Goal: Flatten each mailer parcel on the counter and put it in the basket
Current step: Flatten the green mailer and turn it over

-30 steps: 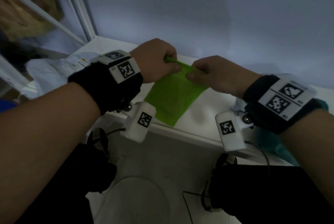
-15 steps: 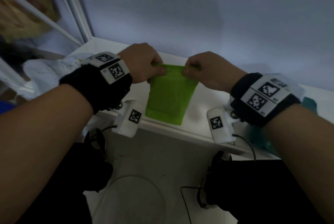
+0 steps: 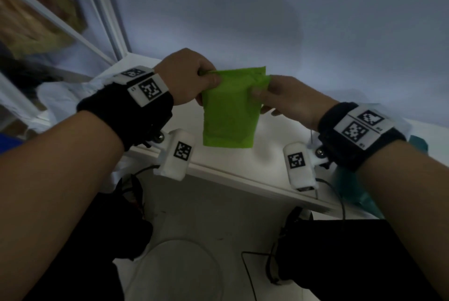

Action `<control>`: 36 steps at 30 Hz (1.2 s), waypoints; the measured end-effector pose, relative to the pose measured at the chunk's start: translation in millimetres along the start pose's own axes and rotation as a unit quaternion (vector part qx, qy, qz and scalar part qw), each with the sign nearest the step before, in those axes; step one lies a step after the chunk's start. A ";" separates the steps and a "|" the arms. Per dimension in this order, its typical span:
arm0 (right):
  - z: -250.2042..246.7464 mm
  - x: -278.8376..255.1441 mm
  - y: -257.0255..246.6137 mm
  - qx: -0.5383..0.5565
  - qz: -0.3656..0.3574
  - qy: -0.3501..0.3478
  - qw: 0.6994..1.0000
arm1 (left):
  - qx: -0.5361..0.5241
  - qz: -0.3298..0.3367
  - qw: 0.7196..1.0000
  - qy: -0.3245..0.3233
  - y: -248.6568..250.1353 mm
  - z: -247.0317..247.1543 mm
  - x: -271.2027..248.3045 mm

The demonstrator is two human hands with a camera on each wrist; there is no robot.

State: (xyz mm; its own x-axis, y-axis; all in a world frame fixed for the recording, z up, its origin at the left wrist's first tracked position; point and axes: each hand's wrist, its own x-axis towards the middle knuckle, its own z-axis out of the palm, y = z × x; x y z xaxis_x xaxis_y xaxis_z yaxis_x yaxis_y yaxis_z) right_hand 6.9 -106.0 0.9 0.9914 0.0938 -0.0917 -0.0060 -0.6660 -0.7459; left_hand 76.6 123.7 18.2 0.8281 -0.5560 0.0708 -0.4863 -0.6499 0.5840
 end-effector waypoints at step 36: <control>16.3 7.6 10.4 0.250 -0.018 -0.021 0.968 | -0.272 -0.067 0.954 -0.106 -0.6 25.4 -6.0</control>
State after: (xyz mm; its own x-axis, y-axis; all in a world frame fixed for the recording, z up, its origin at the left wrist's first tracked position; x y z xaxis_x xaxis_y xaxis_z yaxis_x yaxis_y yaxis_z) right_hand 12.2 -100.2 -18.3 0.9861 0.1467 -0.0778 -0.0438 -0.2221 -0.9740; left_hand 64.8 114.2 -3.2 0.7698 -0.6167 -0.1648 -0.1168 -0.3899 0.9134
